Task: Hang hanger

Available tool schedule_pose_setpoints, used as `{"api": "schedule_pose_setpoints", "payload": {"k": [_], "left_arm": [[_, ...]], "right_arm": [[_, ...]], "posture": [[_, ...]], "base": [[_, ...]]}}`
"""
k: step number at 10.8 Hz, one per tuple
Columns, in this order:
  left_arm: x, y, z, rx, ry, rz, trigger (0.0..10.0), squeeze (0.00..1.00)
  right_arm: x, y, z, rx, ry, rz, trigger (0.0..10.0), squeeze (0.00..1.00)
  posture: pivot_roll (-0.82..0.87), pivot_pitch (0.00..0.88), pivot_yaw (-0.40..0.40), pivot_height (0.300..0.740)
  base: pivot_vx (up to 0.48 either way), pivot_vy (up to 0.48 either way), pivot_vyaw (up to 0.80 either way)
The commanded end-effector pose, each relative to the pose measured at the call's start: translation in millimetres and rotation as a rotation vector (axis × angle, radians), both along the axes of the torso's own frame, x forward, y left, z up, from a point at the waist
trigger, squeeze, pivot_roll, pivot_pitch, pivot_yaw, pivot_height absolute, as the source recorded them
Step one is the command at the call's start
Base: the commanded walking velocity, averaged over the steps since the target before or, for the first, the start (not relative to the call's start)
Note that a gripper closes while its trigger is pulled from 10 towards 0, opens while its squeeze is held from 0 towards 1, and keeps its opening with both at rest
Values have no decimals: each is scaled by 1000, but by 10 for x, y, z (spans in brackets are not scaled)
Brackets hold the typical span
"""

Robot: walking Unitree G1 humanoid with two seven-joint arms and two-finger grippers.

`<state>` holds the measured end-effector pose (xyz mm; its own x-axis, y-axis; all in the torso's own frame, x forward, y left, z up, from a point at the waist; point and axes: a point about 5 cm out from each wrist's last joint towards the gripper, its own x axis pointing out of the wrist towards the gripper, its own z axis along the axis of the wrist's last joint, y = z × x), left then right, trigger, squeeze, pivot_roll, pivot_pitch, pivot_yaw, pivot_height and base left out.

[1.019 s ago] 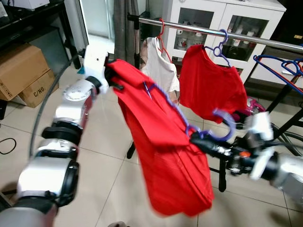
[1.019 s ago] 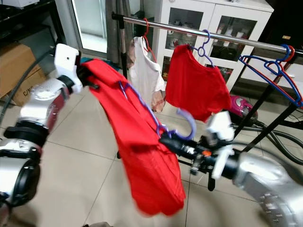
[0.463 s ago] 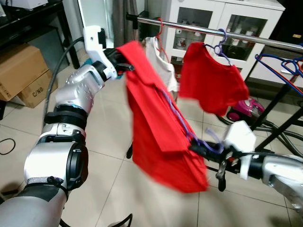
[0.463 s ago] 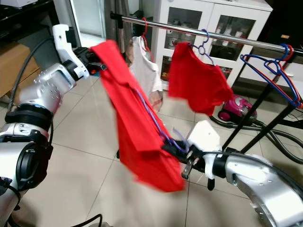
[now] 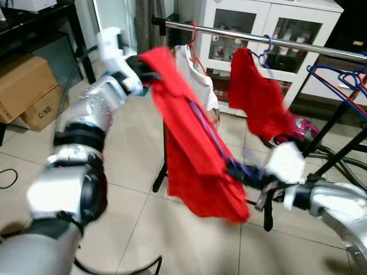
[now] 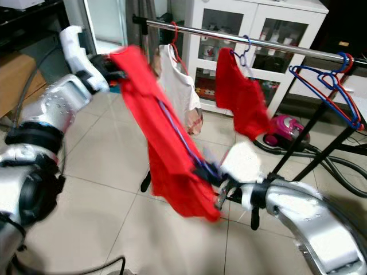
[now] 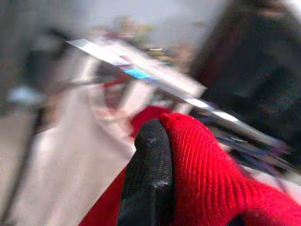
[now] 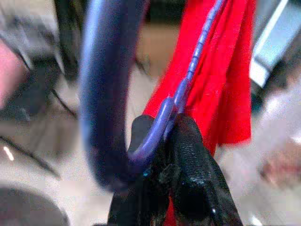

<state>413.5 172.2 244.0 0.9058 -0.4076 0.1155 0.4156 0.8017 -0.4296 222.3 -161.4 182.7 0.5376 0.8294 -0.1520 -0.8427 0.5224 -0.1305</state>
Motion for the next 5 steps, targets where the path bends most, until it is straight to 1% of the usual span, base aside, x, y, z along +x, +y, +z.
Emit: {"api": "schedule_pose_setpoints", "payload": {"k": [1, 2, 3, 4, 5], "left_arm": [[7, 283, 81, -29, -14, 159, 0, 0], [-20, 466, -128, -104, 85, 268, 0, 0], [-38, 499, -249, -113, 131, 294, 0, 0], [-52, 360, -409, -91, 178, 219, 0, 0], [-61, 131, -515, -42, 192, 110, 0, 0]], "right_arm": [[-70, -37, 19, 42, 34, 46, 0, 0], [-128, -52, 52, 134, 69, 80, 0, 0], [-144, -48, 100, 203, 73, 84, 0, 0], [-137, -13, 201, 321, 61, 83, 0, 0], [-110, 48, 264, 369, 56, 71, 0, 0]], "posture": [[18, 0, -11, 740], [20, 0, -7, 740], [20, 0, -4, 740], [18, 0, -2, 740], [16, 0, 2, 740]], "base": [[0, 0, 0], [0, 0, 0], [0, 0, 0], [0, 0, 0], [0, 0, 0]]}}
